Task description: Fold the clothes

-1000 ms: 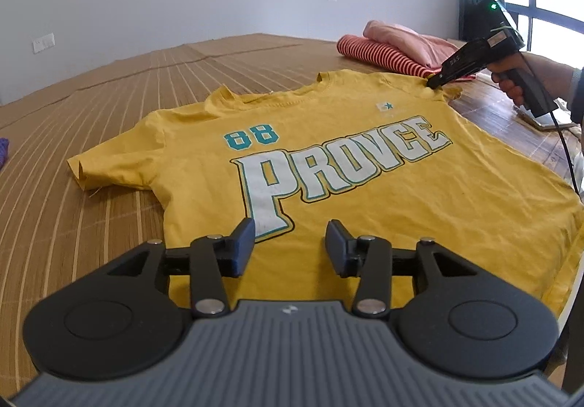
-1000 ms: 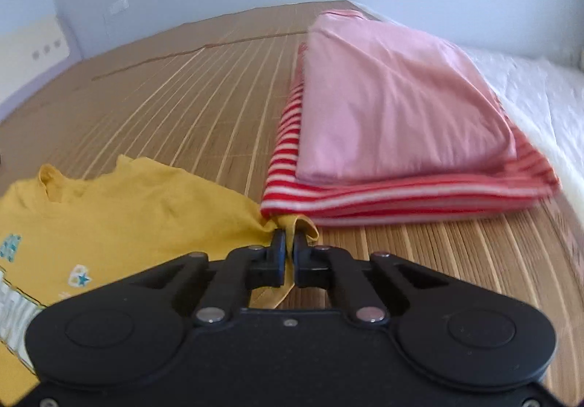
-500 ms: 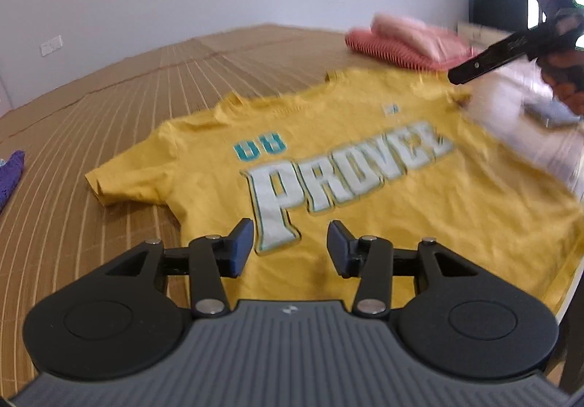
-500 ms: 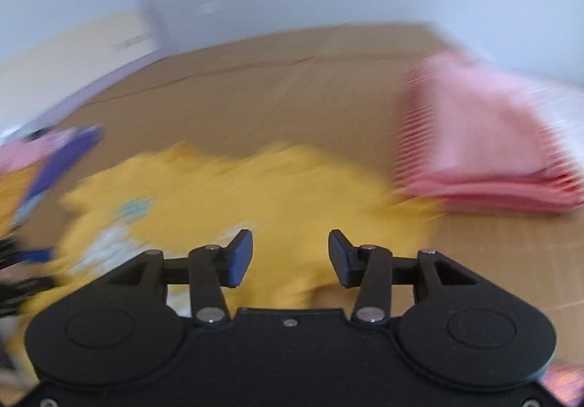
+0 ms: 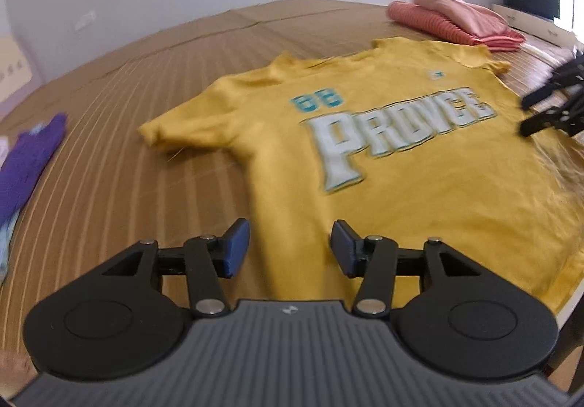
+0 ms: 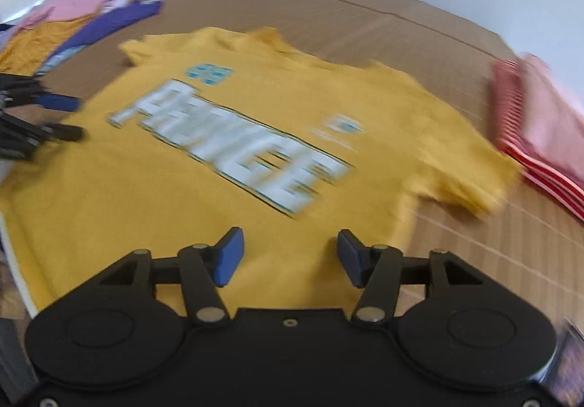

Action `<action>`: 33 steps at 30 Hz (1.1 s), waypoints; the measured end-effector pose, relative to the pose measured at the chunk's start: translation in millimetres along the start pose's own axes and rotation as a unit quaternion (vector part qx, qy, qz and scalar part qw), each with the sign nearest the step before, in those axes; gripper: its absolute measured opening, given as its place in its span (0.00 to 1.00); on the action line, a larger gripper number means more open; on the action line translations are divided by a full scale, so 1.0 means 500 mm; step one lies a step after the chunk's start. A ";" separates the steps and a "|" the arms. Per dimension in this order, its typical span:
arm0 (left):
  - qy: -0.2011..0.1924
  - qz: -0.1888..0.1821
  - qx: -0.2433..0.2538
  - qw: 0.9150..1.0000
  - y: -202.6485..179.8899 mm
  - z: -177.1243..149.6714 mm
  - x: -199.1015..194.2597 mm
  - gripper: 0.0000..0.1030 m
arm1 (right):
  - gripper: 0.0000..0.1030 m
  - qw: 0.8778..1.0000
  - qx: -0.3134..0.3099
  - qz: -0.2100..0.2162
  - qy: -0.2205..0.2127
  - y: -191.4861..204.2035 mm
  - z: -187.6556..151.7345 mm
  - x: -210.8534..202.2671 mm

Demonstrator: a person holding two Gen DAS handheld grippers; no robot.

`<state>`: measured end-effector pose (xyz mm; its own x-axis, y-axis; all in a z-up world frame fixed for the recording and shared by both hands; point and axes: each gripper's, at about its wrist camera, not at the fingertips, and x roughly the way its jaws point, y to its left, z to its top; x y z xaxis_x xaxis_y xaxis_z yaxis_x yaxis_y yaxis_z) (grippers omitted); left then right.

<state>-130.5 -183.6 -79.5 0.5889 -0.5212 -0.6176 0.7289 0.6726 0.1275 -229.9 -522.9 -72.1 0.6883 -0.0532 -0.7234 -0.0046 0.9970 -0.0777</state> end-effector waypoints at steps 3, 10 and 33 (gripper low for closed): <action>0.016 0.024 -0.012 1.000 0.022 -0.001 -0.016 0.55 | 0.58 0.999 0.029 -0.029 0.005 -0.033 -0.017 -0.032; 0.003 -0.018 -0.023 1.000 -0.004 0.033 -0.010 0.55 | 0.59 0.996 0.032 0.061 -0.048 0.033 0.003 -0.060; 0.008 -0.041 -0.114 0.993 0.068 0.034 -0.036 0.56 | 0.66 0.999 0.030 -0.030 -0.007 0.016 -0.055 -0.070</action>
<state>-110.4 -160.1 -50.8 0.5235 -0.5717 -0.6317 0.6753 0.7305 -0.1014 -273.9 -514.8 -66.1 0.6968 -0.1119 -0.7085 0.0799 0.9937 -0.0784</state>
